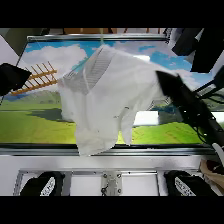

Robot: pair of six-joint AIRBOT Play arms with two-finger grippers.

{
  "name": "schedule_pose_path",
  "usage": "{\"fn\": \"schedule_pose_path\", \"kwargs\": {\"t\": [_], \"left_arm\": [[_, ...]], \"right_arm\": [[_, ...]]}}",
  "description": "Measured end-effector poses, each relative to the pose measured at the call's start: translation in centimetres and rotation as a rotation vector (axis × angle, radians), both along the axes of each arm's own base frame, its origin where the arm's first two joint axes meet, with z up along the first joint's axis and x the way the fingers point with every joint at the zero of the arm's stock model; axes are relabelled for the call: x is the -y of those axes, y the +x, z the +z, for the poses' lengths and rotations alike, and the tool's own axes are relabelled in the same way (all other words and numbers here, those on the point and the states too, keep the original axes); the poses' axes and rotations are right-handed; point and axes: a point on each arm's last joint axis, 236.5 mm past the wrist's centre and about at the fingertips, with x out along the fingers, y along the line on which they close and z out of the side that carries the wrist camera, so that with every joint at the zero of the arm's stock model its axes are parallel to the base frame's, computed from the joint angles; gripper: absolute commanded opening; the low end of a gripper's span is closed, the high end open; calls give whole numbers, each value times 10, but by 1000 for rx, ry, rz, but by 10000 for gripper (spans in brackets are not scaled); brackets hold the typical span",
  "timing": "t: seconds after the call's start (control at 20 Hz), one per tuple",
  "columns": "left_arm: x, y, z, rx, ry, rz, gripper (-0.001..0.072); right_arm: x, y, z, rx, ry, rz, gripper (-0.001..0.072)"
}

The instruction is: Fold the clothes and pants, and hang the long-sleeved shirts on hangers.

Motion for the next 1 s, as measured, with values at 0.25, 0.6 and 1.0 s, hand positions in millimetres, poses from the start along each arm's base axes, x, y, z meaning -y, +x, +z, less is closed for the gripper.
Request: {"fn": "schedule_pose_path", "kwargs": {"t": [0.25, 0.6, 1.0], "left_arm": [[50, 16, -22, -58, -15, -160, 12], [114, 36, -60, -141, -22, -319, 11], [131, 49, -84, -192, -22, -348, 12]], "right_arm": [[91, 13, 69, 156, -46, -340, 8], [244, -8, 150, 213, -194, -1017, 8], [377, -77, 211, 129, -404, -1803, 8]]}}
